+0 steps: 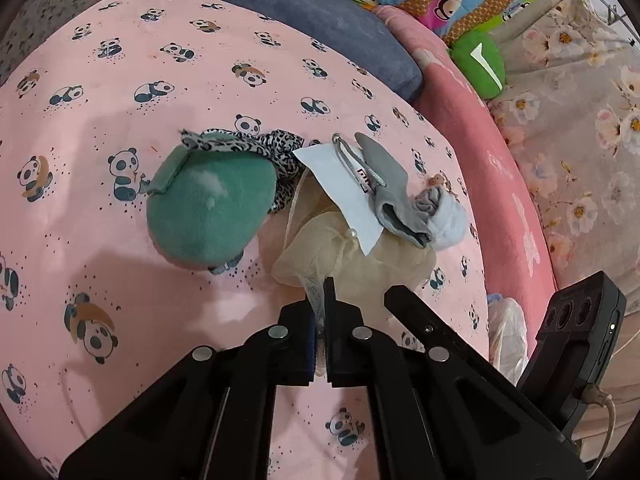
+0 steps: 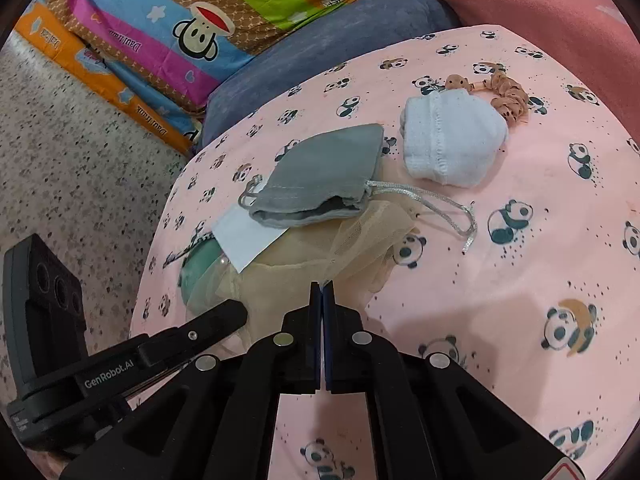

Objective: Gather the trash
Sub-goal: 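Grasp the beige mesh fabric with the left gripper, then carry the mesh fabric toward the white bin with the left gripper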

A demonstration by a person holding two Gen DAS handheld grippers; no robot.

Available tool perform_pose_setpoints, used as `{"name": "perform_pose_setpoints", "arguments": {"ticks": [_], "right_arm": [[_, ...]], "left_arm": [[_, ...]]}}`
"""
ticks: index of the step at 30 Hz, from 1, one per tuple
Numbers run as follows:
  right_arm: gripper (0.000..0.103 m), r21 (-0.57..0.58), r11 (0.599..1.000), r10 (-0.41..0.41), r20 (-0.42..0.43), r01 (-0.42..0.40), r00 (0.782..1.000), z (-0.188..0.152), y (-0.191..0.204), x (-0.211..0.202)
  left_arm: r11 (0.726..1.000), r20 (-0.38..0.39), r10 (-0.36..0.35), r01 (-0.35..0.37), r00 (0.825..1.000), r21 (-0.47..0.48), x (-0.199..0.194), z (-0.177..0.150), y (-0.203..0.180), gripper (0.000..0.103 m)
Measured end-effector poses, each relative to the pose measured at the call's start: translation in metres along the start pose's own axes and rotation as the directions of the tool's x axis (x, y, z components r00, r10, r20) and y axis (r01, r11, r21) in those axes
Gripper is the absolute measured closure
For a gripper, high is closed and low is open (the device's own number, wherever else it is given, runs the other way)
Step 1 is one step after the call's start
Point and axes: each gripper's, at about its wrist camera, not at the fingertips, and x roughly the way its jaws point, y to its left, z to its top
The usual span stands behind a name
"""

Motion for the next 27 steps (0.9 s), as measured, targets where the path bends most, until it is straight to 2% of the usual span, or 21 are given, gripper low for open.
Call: {"name": "perform_pose_setpoints", "arguments": {"ticks": [7, 11, 18, 27], "right_arm": [[0.101, -0.058, 0.998, -0.005, 0.071, 0.009, 0.997, -0.030, 0.008, -0.056], [0.101, -0.067, 0.998, 0.010, 0.155, 0.001, 0.988, -0.036, 0.011, -0.103], [0.101, -0.096, 0.995, -0.002, 0.317, 0.034, 0.948, -0.041, 0.015, -0.183], [0.101, -0.020, 0.997, -0.058, 0.458, 0.076, 0.887, -0.049, -0.027, -0.265]], "left_arm": [[0.997, 0.007, 0.018, -0.019, 1.000, 0.078, -0.029, -0.036, -0.023, 0.101], [0.991, 0.025, -0.024, 0.021, 0.999, 0.134, -0.052, -0.051, -0.049, 0.101], [0.964, 0.073, -0.102, 0.080, 0.992, 0.254, -0.090, -0.071, -0.111, 0.101], [0.916, 0.072, -0.179, 0.140, 0.981, 0.375, -0.102, -0.090, -0.188, 0.101]]}}
